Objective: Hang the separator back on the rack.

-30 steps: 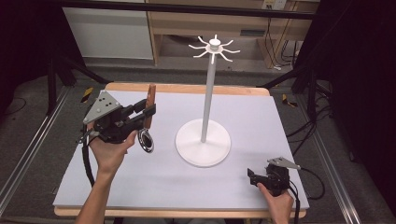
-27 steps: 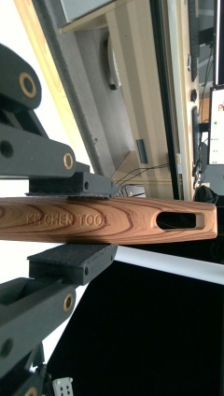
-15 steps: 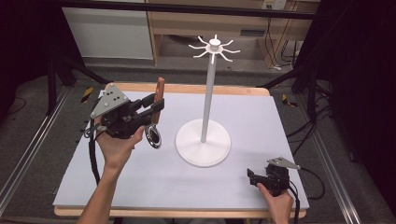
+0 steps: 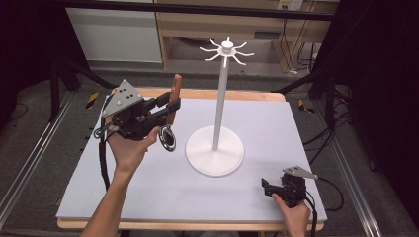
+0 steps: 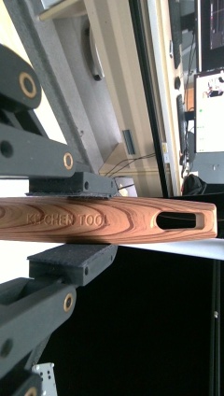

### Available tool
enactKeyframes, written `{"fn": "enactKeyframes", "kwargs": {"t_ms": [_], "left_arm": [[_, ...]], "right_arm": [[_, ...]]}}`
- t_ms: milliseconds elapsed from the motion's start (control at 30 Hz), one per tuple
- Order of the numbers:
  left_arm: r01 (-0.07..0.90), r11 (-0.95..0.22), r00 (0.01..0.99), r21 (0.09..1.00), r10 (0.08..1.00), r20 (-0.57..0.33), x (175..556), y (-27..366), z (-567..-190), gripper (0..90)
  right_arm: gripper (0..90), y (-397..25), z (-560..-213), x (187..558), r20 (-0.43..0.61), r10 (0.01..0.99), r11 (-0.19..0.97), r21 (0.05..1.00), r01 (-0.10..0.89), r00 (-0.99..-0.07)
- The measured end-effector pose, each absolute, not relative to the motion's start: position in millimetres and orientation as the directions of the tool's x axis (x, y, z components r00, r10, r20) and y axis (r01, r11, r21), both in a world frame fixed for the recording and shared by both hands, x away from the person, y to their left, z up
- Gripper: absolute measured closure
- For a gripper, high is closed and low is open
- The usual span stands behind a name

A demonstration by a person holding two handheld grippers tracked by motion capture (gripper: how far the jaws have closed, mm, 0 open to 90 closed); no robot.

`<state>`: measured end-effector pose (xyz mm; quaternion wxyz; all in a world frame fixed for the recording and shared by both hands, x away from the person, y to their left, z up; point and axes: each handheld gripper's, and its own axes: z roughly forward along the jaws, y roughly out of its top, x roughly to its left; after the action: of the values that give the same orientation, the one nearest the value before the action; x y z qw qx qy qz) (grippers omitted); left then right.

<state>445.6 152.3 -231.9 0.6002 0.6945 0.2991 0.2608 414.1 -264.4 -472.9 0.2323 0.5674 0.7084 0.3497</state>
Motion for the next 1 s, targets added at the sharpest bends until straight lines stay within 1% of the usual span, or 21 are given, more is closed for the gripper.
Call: {"fn": "enactKeyframes", "kwargs": {"t_ms": [267, 400, 533, 1000], "left_arm": [[0.097, -0.102, 0.693, 0.99, 0.721, 0.007, 448, 147, -223, 67.5], [0.103, -0.094, 0.7, 0.99, 0.714, -0.005, 451, 144, -218, 67.5], [0.084, -0.097, 0.699, 0.992, 0.715, 0.01, 455, 142, -214, 67.5], [0.079, -0.106, 0.706, 0.991, 0.707, 0.019, 458, 130, -201, 67.5]], "right_arm": [[11.4, -265, -473, 414, 0.061, 0.965, 0.119, 0.763, 0.635, -0.254], [11.4, -265, -473, 414, 0.066, 0.966, 0.114, 0.763, 0.636, -0.252], [11.4, -265, -473, 414, 0.063, 0.965, 0.116, 0.764, 0.635, -0.253], [11.4, -265, -472, 414, 0.067, 0.966, 0.112, 0.763, 0.637, -0.251]]}}
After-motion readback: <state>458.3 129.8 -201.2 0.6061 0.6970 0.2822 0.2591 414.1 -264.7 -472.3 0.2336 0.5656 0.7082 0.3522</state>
